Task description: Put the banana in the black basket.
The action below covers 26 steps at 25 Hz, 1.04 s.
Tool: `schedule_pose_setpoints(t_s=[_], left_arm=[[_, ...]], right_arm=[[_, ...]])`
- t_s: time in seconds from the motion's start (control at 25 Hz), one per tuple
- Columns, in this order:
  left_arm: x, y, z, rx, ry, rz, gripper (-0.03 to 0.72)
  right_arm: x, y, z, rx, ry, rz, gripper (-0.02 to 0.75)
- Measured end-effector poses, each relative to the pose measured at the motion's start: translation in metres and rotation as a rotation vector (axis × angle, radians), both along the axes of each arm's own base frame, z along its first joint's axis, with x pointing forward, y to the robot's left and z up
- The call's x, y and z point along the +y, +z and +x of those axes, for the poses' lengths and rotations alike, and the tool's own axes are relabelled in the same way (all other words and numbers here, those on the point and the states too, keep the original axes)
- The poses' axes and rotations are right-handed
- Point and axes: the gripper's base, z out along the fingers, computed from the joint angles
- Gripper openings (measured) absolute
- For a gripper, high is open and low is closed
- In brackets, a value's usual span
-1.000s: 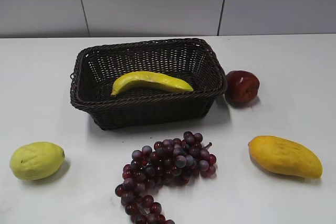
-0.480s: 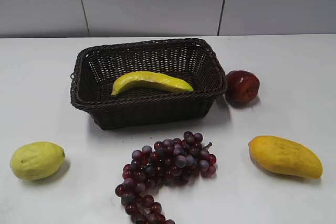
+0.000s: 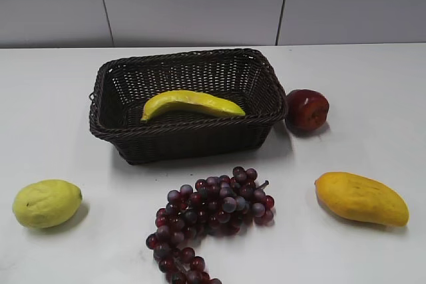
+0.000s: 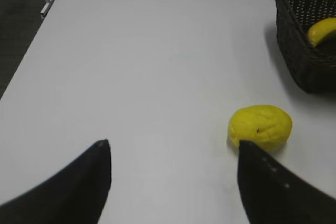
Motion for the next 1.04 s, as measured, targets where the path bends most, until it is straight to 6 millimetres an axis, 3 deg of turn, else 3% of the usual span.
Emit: schedule_pose_setpoints(t_s=[0.32,1.04], left_arm=[[0.000,0.000,-0.014,-0.094,0.000,0.001,0.557],[0.000,0.000,-0.015,-0.102,0.000,0.001,0.557]], right_arm=[[0.000,0.000,0.000,0.000,0.000,0.000,0.584],[0.000,0.000,0.000,0.000,0.000,0.000,0.584]])
